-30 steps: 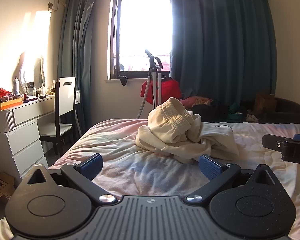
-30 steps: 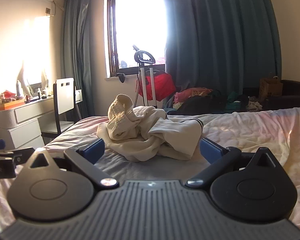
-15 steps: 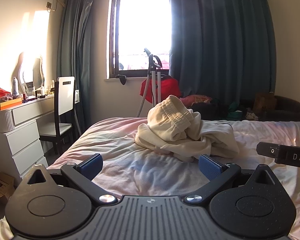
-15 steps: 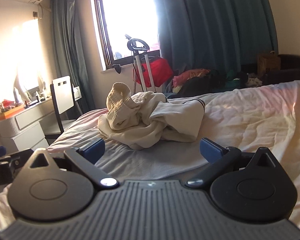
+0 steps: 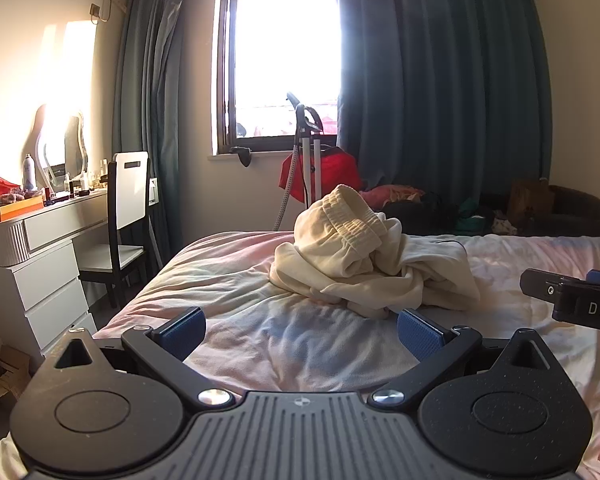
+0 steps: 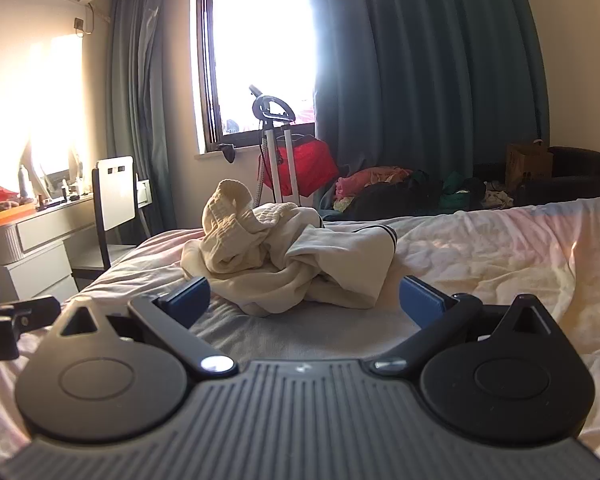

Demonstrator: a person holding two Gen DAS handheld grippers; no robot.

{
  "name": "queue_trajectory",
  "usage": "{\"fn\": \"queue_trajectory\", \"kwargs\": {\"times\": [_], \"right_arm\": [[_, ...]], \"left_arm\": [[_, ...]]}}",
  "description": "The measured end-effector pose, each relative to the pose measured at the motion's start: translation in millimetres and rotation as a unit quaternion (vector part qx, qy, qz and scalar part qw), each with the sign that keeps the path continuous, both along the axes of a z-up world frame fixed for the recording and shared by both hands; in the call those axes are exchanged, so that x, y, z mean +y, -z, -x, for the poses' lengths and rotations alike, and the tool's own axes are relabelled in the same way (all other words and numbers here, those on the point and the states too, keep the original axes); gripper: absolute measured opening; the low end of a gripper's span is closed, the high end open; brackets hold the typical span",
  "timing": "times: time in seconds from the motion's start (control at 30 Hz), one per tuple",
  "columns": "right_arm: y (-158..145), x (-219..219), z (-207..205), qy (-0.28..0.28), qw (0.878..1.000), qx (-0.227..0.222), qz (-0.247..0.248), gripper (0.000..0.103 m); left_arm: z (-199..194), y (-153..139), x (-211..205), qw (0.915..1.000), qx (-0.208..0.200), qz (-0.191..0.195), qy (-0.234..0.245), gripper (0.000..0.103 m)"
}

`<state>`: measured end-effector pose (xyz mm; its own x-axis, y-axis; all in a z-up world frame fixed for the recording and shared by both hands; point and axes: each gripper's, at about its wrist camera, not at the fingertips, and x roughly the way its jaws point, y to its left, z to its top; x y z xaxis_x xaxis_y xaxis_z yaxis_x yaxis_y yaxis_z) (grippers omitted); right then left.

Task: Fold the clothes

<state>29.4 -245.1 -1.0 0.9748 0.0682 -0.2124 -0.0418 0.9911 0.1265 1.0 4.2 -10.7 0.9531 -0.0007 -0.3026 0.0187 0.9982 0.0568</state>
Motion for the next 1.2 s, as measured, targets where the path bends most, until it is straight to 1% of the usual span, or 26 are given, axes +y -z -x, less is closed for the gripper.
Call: {"fn": "queue_trajectory", "kwargs": {"times": [0.07,0.27,0.33,0.4,0.43,0.53,0.6,0.67,0.77,0.8,0.87,0.93,1.0,1.07,1.13,1.17,1.2], "right_arm": [[-1,0,0,-0.001,1.000,-0.001,0.001,0.103],[-13,-10,4,-0.013,0.999,0.002,-0.041,0.103],[-18,-13,7,0.000,1.000,-0.009,-0.030,0.103],[-22,-15,10,0.011,1.000,-0.020,-0.012,0.103],[-24,-18,10,0.015,1.000,-0.023,-0.011,0.103],[-29,-29,9,0.027,0.999,-0.025,-0.017,0.103],[-28,-38,6,0.030,0.999,-0.016,-0.027,0.103],[-25,-48,1,0.032,0.999,0.001,-0.036,0.103],[-16,-67,-8,0.037,0.996,0.025,-0.073,0.103],[-12,-73,-11,0.038,0.995,0.031,-0.086,0.103],[-5,-85,-18,0.040,0.992,0.043,-0.114,0.103],[2,-94,-26,0.043,0.989,0.056,-0.133,0.103],[10,-100,-39,0.046,0.986,0.067,-0.145,0.103],[21,-103,-53,0.043,0.983,0.077,-0.160,0.103],[32,-105,-67,0.039,0.980,0.086,-0.175,0.103],[38,-107,-74,0.037,0.978,0.091,-0.183,0.103],[43,-107,-81,0.033,0.976,0.098,-0.190,0.103]], "left_arm": [[0,1,0,1.0000,0.001,-0.001,0.000,0.103],[-8,10,-2,0.9995,0.016,-0.018,-0.019,0.103],[-16,13,-6,0.9991,0.022,-0.022,-0.029,0.103],[-32,12,-15,0.9985,0.030,-0.031,-0.034,0.103],[-42,9,-19,0.9983,0.035,-0.032,-0.033,0.103],[-83,-1,-32,0.9986,0.052,-0.005,-0.012,0.103],[-121,-7,-43,0.9978,0.066,0.004,-0.004,0.103],[-162,-12,-53,0.9965,0.081,0.019,-0.006,0.103],[-223,-20,-66,0.9945,0.092,0.048,-0.010,0.103],[-241,-22,-72,0.9943,0.093,0.051,-0.014,0.103],[-275,-26,-85,0.9941,0.091,0.052,-0.028,0.103],[-307,-27,-92,0.9917,0.100,0.068,-0.044,0.103],[-338,-23,-94,0.9876,0.105,0.089,-0.075,0.103],[-364,-15,-93,0.9822,0.108,0.101,-0.116,0.103],[-387,-6,-87,0.9745,0.120,0.111,-0.154,0.102],[-398,0,-82,0.9693,0.132,0.123,-0.167,0.101],[-405,4,-76,0.9653,0.140,0.140,-0.170,0.098]]}}
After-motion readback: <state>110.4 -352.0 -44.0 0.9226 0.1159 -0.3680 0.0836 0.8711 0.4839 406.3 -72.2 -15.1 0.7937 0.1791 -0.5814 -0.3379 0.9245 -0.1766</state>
